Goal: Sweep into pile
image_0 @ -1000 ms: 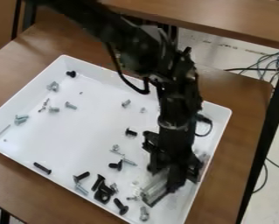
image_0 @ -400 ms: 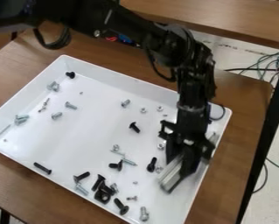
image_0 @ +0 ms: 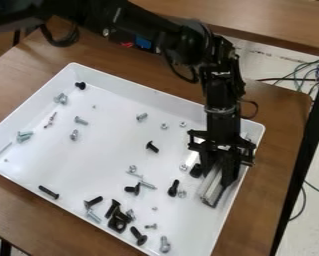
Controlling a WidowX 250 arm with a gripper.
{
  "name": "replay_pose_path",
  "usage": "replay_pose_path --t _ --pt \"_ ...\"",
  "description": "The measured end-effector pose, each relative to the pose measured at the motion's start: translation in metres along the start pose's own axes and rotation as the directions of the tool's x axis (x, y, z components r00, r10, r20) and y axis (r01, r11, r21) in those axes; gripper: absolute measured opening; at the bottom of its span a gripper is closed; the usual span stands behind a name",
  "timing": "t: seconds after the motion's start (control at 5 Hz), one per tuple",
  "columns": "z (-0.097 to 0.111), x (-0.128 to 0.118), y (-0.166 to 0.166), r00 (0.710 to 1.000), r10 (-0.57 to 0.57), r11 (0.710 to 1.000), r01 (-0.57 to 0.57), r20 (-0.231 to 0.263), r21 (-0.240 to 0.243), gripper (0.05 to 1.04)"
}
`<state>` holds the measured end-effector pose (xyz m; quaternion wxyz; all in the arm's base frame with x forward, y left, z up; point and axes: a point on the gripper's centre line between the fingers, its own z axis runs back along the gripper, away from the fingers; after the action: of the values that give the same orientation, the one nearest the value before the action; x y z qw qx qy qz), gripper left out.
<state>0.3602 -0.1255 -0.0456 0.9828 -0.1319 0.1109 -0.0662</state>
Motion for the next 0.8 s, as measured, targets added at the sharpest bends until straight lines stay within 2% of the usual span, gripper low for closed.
replay_pose_path --t 0.2,0.4,0.6,0.8 --pt "0.006 0.009 0.024 0.994 0.096 0.995 -0.094 0.055 -0.038 0.357" --pt "0.008 0.010 0.039 0.989 0.135 0.990 -0.132 0.057 -0.046 0.357" --pt "0.019 -0.002 0.089 0.966 0.252 0.967 -0.248 0.062 -0.059 0.357" --pt "0.030 -0.013 0.144 0.925 0.371 0.928 -0.366 0.080 -0.072 0.356"
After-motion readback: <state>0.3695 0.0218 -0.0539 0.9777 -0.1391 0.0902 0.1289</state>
